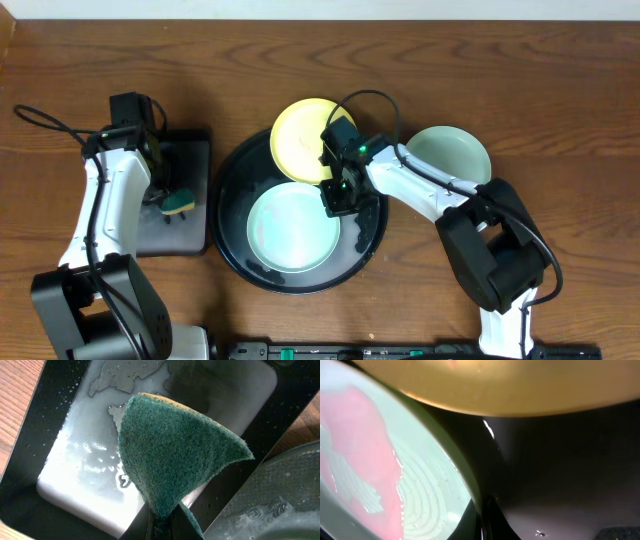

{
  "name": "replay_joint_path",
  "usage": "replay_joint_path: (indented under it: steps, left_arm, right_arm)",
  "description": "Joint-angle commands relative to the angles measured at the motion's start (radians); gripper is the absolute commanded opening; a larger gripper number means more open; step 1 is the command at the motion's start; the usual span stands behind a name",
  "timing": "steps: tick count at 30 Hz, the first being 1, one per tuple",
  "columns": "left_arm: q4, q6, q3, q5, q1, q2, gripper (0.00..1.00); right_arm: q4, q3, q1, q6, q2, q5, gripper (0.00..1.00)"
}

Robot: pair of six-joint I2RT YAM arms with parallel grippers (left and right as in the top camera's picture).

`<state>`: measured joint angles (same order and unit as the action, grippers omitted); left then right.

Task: Clean dirty plates on tray and stack at the side
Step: 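Lift the mint plate with the right gripper toward the right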

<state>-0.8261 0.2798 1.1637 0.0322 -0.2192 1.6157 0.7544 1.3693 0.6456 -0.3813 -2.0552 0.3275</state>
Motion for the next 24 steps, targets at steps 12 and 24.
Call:
replay_joint_path:
  steps: [12,24]
  left_arm:
    - [0.006,-0.017,0.02,0.005,-0.005,-0.002,0.07]
    - [0.002,-0.017,0.02,0.004,-0.005,-0.002,0.07]
  right_arm:
    - [0.181,0.057,0.023,0.017,0.259,-0.47,0.01]
    - [0.15,0.042,0.005,0.023,0.338,-0.367,0.13]
